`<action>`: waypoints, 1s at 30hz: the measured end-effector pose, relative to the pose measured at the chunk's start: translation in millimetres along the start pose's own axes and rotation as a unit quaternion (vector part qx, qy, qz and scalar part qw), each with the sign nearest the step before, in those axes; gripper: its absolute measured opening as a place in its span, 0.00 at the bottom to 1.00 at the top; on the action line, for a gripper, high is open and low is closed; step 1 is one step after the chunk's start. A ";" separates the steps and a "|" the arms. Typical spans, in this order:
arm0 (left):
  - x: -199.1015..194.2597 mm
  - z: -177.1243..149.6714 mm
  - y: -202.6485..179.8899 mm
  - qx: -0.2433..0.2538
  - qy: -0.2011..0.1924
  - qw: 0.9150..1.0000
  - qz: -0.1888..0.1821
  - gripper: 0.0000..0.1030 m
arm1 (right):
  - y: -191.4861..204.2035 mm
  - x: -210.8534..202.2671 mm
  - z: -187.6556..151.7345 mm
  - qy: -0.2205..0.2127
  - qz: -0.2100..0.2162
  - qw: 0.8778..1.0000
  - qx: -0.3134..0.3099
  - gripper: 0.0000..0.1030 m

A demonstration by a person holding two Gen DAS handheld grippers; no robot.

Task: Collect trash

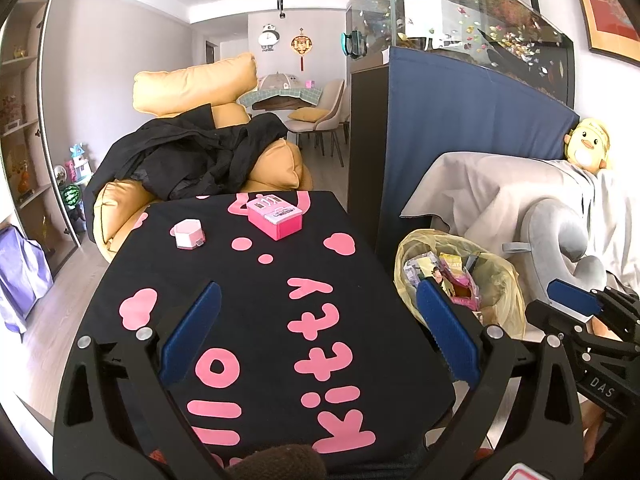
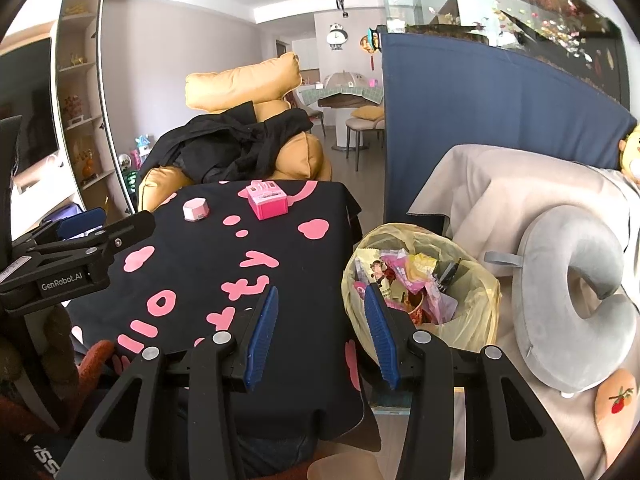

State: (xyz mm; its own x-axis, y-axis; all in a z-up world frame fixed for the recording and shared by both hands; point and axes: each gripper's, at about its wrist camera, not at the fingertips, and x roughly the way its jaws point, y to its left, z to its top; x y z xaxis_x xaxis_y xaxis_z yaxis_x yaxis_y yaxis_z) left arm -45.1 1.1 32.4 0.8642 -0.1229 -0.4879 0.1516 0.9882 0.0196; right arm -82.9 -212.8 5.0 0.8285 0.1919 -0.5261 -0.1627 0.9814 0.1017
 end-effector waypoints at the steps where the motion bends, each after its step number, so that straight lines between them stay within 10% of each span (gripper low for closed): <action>1: 0.3 -0.3 -0.5 0.001 0.000 1.000 0.000 0.91 | 0.0 0.0 -0.3 0.000 0.000 1.000 0.000 0.42; 30: 1.6 -1.0 -2.5 0.000 0.002 1.000 -0.002 0.91 | -0.7 1.3 -0.1 0.001 0.000 1.000 0.001 0.42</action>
State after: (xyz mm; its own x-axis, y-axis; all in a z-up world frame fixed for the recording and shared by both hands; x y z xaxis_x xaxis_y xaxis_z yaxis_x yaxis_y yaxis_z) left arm -44.6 -1.4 30.6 0.8619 -0.1265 -0.4911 0.1553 0.9877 0.0181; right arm -81.7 -213.2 4.2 0.8271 0.1911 -0.5286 -0.1610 0.9816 0.1030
